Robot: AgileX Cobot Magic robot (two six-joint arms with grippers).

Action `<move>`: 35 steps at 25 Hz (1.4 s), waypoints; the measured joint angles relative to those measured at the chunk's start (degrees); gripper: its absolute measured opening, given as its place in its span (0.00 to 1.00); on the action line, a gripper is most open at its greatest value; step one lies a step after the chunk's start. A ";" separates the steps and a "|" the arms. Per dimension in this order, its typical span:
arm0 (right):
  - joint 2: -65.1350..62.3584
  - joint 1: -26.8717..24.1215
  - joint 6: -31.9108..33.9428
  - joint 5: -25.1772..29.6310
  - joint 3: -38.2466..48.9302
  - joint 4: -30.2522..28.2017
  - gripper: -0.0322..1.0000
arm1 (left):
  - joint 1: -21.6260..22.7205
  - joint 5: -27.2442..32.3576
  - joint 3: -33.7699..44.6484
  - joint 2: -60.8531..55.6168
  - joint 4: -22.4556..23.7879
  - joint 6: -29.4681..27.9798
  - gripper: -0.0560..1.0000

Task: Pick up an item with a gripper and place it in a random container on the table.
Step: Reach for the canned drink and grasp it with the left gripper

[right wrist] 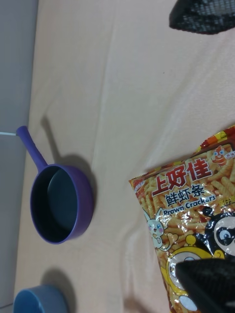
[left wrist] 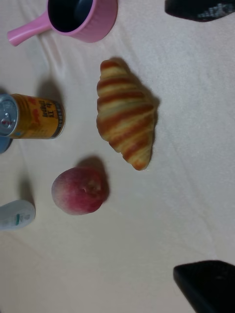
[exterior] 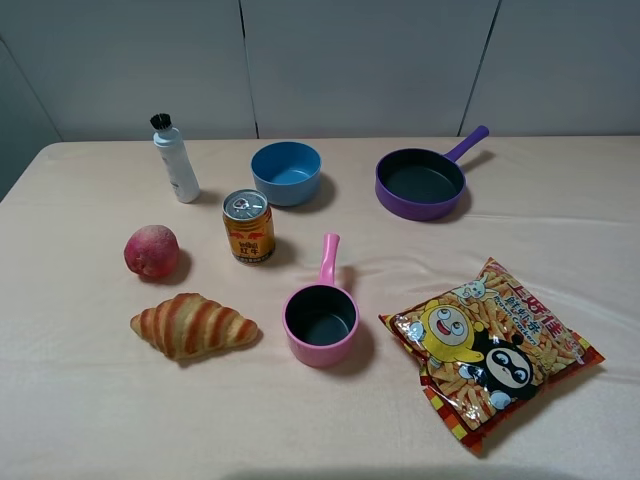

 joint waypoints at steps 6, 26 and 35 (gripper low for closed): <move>0.00 0.00 0.00 0.00 0.00 0.00 0.70 | 0.00 0.00 0.00 0.00 0.00 0.00 0.99; 0.00 0.00 0.00 0.00 0.00 0.00 0.70 | 0.00 0.00 0.00 0.00 0.00 -0.06 0.99; 0.00 0.00 0.00 0.00 0.00 0.00 0.70 | 0.00 0.00 0.00 0.00 0.00 -0.06 0.99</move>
